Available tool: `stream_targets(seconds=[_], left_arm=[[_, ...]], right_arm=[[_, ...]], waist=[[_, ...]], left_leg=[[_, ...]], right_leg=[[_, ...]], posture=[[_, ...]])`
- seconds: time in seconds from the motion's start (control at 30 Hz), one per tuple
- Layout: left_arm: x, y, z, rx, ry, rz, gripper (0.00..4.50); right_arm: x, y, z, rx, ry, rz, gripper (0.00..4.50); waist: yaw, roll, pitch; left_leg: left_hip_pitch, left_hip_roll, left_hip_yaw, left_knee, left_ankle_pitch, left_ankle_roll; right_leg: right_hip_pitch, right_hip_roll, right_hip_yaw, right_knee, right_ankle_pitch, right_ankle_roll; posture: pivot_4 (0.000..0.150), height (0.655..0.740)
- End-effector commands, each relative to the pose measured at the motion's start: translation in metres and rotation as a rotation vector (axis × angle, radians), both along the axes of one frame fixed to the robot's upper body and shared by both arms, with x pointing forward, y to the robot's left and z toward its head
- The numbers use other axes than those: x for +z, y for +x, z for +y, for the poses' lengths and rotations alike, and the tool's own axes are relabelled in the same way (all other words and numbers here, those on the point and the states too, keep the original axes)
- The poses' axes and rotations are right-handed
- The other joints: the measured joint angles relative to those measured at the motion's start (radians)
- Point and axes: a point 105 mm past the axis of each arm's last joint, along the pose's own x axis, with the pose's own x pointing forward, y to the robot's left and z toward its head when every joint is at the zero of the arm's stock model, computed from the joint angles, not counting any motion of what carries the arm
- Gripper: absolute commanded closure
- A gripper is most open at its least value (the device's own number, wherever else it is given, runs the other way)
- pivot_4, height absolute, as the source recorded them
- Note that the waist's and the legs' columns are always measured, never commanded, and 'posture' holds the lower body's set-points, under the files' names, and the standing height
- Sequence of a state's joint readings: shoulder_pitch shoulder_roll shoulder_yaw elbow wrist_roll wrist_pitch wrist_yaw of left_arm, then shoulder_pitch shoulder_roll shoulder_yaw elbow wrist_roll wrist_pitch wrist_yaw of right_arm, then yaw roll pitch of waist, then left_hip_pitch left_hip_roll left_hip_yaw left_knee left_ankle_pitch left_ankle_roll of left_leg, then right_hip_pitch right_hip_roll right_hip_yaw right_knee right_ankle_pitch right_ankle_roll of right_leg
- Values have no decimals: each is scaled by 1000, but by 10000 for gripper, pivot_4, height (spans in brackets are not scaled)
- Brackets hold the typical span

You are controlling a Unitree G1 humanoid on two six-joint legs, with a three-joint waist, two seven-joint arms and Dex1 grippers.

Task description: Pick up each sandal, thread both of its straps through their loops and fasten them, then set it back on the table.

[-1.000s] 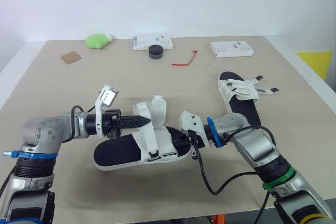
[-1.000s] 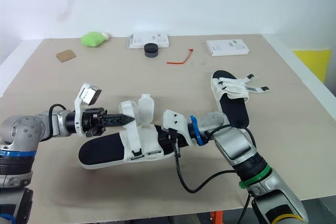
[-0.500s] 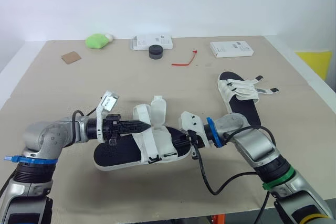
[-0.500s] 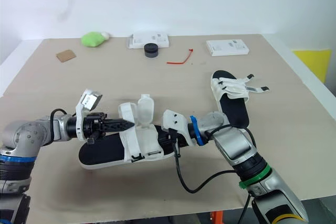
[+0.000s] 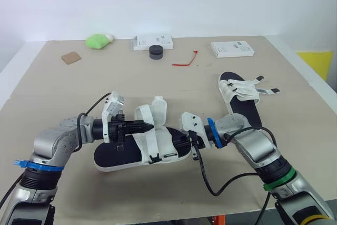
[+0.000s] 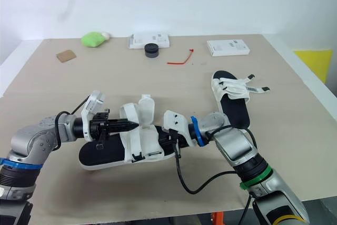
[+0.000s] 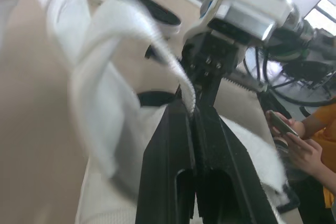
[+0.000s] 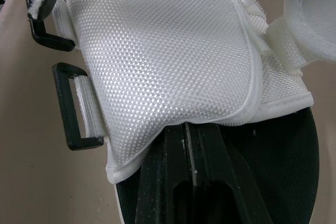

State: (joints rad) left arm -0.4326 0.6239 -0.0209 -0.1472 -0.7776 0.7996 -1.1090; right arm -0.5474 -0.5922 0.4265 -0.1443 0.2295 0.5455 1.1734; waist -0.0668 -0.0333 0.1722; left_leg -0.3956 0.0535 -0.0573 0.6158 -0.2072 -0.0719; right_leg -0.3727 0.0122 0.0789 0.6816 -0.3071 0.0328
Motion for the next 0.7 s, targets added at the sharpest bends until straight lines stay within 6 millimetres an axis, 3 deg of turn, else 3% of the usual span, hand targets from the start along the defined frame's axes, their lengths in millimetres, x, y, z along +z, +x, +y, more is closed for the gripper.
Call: stream_targets(seconds=[0.03, 0.43, 0.7], left_arm=[[17, -8, -1, -61, 8, -125, 44226], [11, -17, 5, -84, 137, -267, 44226], [0, -14, -1, 74, 158, -155, 44226]], right_arm=[[-29, -5, -4, -29, -79, 79, 45000], [-28, -6, -4, -45, -60, 85, 45000], [-28, -6, -3, -49, -52, 78, 45000]], waist=[[-2, 0, 0], [-5, 0, 0], [-6, 0, 0]], left_leg=[[0, 0, 0, 0, 0, 0], [0, 0, 0, 0, 0, 0], [0, 0, 0, 0, 0, 0]], right_leg=[[0, 0, 0, 0, 0, 0], [0, 0, 0, 0, 0, 0], [0, 0, 0, 0, 0, 0]], posture=[[1500, 7400], [1500, 7400], [1500, 7400]])
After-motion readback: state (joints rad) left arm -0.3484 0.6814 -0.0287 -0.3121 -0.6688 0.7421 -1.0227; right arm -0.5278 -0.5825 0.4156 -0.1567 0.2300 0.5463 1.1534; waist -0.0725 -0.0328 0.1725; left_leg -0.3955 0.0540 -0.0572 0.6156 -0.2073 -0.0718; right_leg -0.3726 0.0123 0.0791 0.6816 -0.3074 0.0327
